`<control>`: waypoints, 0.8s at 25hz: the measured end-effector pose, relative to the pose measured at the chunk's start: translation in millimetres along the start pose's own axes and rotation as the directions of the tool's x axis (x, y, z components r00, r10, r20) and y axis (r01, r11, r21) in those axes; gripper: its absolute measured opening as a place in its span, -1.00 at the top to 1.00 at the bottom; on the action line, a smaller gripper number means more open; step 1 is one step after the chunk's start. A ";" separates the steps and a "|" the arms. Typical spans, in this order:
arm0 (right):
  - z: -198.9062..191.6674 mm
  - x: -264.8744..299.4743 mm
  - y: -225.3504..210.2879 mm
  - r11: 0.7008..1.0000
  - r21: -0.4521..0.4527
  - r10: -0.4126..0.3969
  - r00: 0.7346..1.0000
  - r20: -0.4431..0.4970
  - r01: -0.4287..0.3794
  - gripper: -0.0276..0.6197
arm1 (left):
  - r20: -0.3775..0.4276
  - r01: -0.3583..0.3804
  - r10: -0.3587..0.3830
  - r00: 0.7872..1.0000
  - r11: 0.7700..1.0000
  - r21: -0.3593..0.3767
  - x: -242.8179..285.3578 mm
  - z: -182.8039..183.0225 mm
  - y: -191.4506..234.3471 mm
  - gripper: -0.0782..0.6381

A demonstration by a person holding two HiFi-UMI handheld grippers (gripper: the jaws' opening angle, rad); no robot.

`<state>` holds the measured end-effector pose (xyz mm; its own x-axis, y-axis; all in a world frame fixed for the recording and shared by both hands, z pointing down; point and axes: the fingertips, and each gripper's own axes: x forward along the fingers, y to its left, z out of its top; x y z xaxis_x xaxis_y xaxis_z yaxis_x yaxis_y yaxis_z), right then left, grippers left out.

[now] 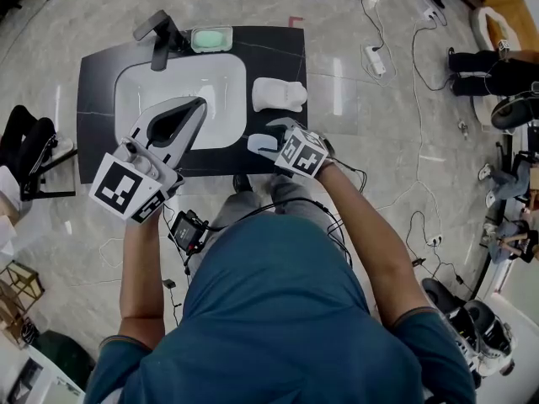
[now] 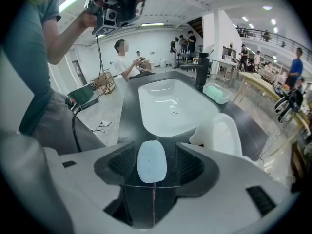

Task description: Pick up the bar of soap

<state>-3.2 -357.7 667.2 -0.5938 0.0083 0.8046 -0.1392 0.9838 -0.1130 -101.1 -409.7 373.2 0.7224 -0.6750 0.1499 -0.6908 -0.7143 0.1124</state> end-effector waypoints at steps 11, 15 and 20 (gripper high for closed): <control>80.3 -97.6 0.3 0.987 0.133 -0.131 0.918 0.374 0.086 0.86 | 0.017 0.016 -0.017 1.000 0.999 0.030 -1.8 12.1 -13.8 0.77; 125.0 -164.5 6.7 0.977 0.204 -0.168 0.796 0.581 0.057 0.87 | 0.021 0.020 -0.021 1.000 0.999 0.039 -3.1 17.4 -19.0 0.77; 166.8 -249.3 16.2 0.970 0.231 -0.228 0.632 0.740 0.078 0.87 | 0.029 0.024 -0.026 0.999 0.998 0.054 -5.5 24.5 -24.7 0.77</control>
<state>10.4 -373.7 367.6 -0.9306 -0.3513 0.1028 -0.3648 0.9132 -0.1814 -87.3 -392.9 345.5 0.7405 -0.6616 0.1183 -0.6705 -0.7392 0.0628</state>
